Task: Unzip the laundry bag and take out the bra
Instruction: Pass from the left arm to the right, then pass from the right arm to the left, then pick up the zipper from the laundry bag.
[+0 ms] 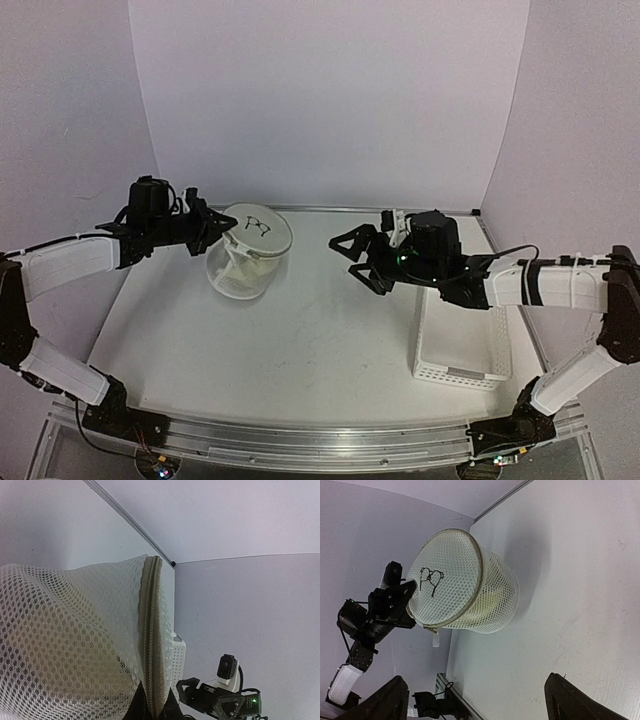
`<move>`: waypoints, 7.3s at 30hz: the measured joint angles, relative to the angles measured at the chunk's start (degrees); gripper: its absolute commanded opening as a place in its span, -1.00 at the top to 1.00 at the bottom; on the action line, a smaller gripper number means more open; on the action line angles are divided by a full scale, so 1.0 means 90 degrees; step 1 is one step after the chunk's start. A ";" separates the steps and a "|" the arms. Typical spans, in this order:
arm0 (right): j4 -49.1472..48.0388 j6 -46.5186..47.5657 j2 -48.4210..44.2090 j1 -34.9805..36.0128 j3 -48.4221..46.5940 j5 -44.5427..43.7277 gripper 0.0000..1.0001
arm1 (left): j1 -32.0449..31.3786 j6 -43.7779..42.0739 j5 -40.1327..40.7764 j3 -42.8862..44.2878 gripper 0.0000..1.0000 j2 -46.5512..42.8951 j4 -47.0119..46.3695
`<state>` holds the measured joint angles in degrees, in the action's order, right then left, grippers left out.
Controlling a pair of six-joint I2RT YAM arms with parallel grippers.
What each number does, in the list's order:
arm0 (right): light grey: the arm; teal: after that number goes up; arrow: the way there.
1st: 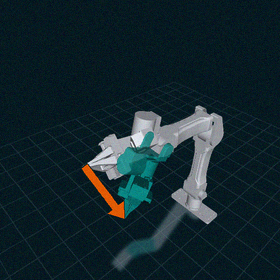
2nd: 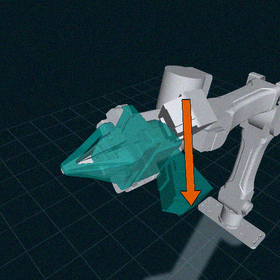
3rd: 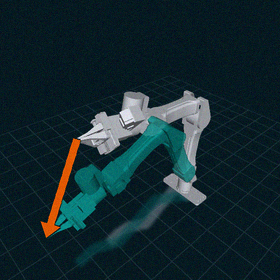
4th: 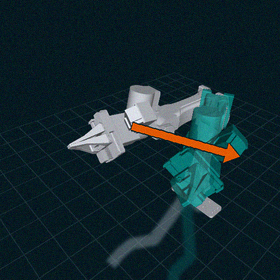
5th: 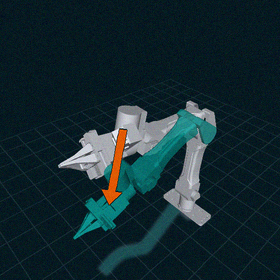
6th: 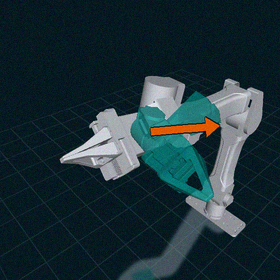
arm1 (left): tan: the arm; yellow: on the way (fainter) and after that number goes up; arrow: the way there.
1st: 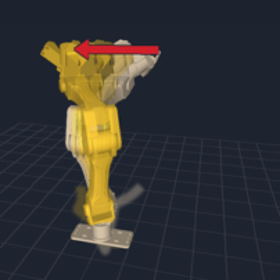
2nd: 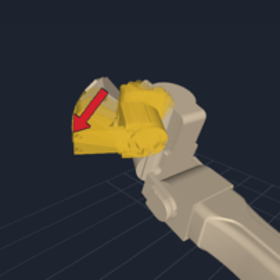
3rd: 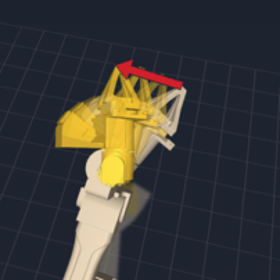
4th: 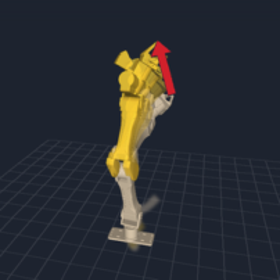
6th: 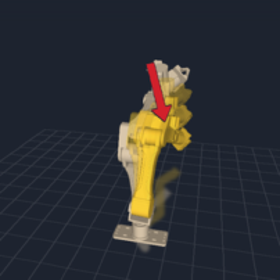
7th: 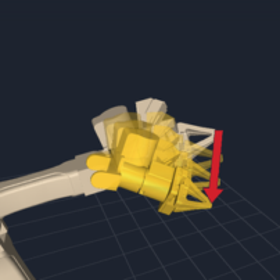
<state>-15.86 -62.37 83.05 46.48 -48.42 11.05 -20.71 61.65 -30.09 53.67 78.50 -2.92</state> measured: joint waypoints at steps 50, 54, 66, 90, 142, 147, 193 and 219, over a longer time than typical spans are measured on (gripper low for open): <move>-0.1977 -0.2227 0.2715 0.0692 -0.2698 0.0794 1.00 | -0.0534 0.2322 0.0537 -0.1766 1.00 -0.1693 -0.2586; -0.1970 -0.2142 0.2715 0.0692 -0.2691 0.0792 1.00 | -0.0534 0.2322 0.0556 -0.1909 0.91 -0.1717 -0.2633; -0.1982 -0.1766 0.2436 0.0702 -0.2091 0.0702 1.00 | -0.0568 0.2293 0.0335 -0.2390 -0.36 -0.1870 -0.2752; -0.2370 -0.1321 0.2433 0.0704 -0.1744 0.2047 1.00 | -0.0600 0.1974 -0.0726 -0.2909 0.04 -0.1498 -0.2851; 0.1639 0.3490 0.1095 0.1460 -0.1984 0.1525 0.02 | -0.0600 0.2994 -0.0648 -0.3313 1.00 -0.1520 -0.2827; 0.1180 0.3672 0.1246 0.1506 -0.2013 0.1270 0.05 | -0.0600 0.3232 -0.0668 -0.3313 1.00 -0.1596 -0.2827; 0.0087 0.4303 0.1829 0.2157 -0.1678 -0.0032 0.08 | -0.0600 0.3660 -0.0690 -0.3315 1.00 -0.2096 -0.2790; -0.0039 0.4379 0.1642 0.2174 -0.1656 -0.0423 0.30 | -0.0600 0.3655 -0.0765 -0.3313 1.00 -0.2040 -0.2793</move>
<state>-16.21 -22.96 97.82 66.04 -63.33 7.25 -26.11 94.54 -36.97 23.86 60.14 -28.05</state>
